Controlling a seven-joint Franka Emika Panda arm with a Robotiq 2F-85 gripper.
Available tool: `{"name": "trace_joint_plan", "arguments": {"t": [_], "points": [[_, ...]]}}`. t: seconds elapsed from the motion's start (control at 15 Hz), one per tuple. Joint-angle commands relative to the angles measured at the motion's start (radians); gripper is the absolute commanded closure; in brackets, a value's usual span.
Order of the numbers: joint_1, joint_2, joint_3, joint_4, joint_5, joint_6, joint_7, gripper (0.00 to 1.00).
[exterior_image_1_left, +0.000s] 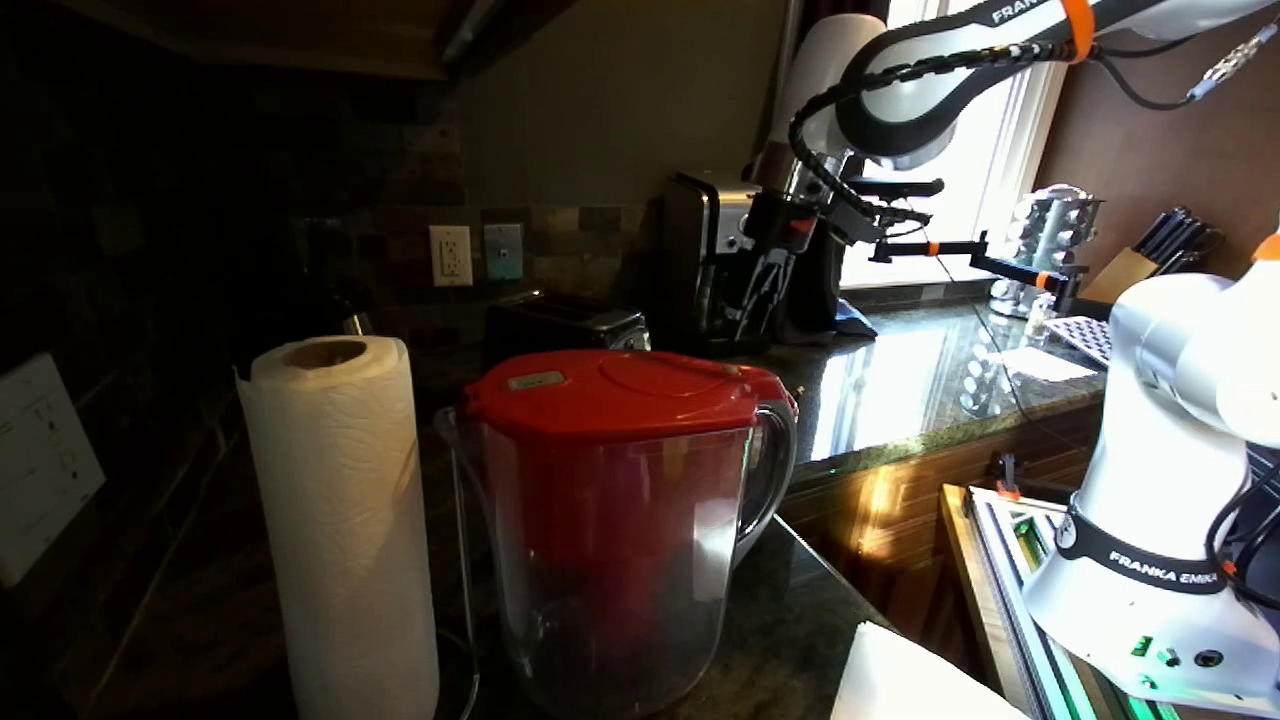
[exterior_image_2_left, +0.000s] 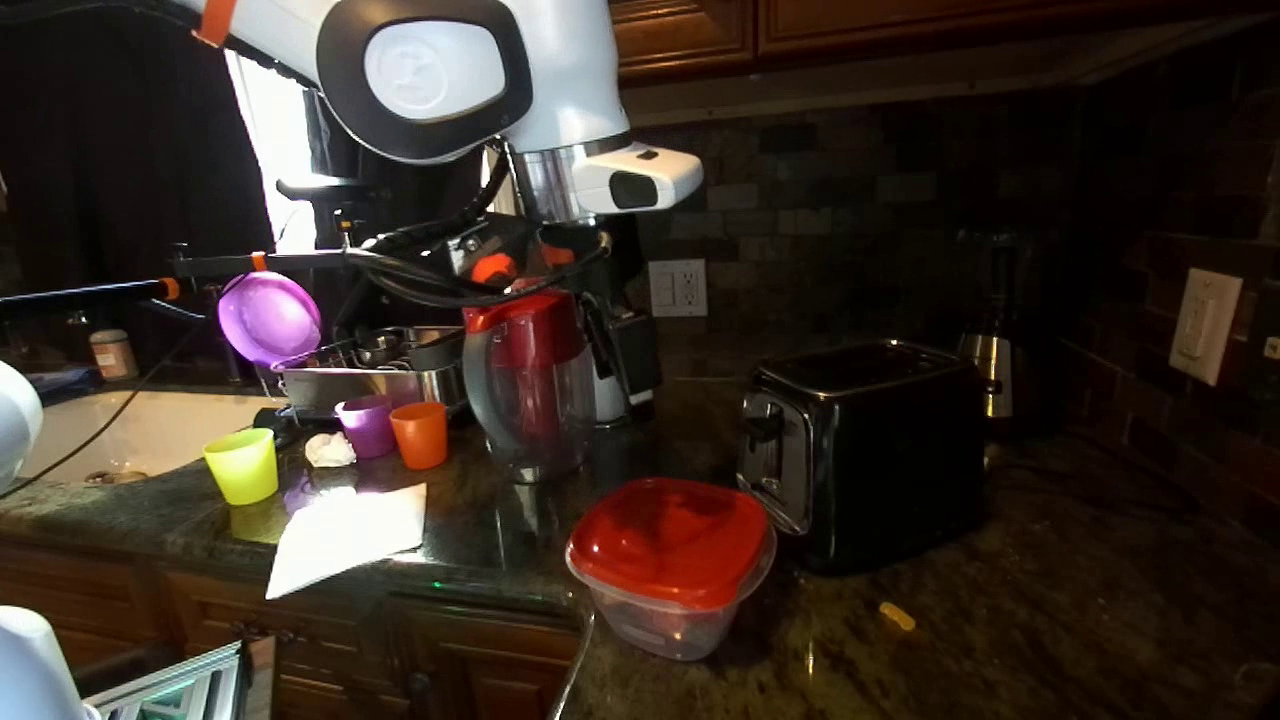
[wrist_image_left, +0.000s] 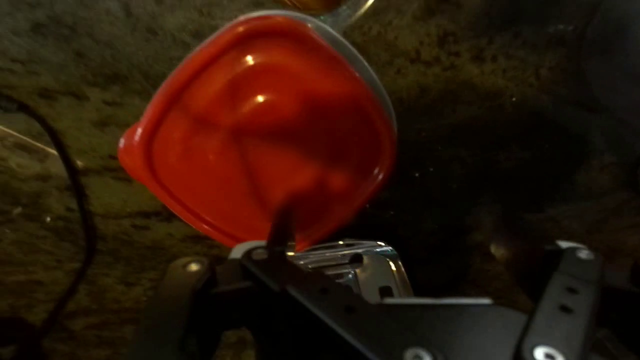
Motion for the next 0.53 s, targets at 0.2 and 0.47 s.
{"name": "trace_joint_plan", "arguments": {"t": [0.2,0.47], "points": [[-0.087,-0.043,-0.05,-0.057,-0.069,-0.039,-0.025,0.0],[-0.09,-0.007,-0.135,-0.095,-0.055,0.02,-0.178,0.0]]}}
